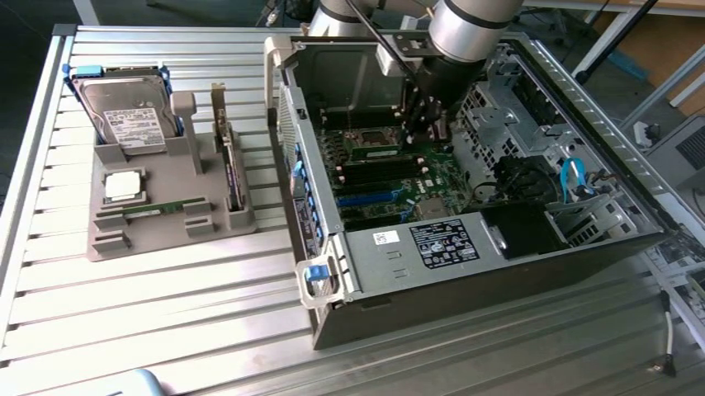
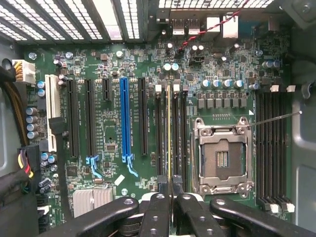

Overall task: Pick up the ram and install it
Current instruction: 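Insert the ram into the slot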

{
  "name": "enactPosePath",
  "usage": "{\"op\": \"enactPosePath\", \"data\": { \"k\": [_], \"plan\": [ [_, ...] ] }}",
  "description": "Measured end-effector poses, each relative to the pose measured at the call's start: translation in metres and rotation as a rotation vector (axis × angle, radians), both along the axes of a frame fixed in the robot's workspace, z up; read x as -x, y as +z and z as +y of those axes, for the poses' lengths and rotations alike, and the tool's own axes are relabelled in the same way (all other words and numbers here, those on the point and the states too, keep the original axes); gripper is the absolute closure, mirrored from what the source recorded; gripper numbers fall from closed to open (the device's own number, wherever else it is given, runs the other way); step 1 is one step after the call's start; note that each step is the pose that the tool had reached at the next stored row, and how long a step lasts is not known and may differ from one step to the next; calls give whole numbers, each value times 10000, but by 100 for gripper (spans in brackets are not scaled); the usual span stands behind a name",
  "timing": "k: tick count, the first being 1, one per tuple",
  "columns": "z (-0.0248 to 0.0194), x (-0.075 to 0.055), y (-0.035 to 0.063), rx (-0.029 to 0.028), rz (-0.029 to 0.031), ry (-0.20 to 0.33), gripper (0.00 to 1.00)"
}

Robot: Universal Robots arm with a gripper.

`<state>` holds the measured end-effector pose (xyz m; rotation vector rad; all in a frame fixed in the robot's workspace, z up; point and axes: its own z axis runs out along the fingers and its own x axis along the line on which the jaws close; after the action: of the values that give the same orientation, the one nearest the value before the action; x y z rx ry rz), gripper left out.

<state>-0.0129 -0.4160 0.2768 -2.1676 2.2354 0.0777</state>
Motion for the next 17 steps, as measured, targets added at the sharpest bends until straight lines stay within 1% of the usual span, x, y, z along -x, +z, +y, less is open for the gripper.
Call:
{"op": "enactPosePath", "data": {
  "k": [2, 14, 17],
  "plan": [
    [1, -1, -10, -2, -1, 1, 88],
    [0, -1, -178, -1, 0, 1, 88],
    [0, -1, -189, 0, 0, 1, 88]
  ]
}}
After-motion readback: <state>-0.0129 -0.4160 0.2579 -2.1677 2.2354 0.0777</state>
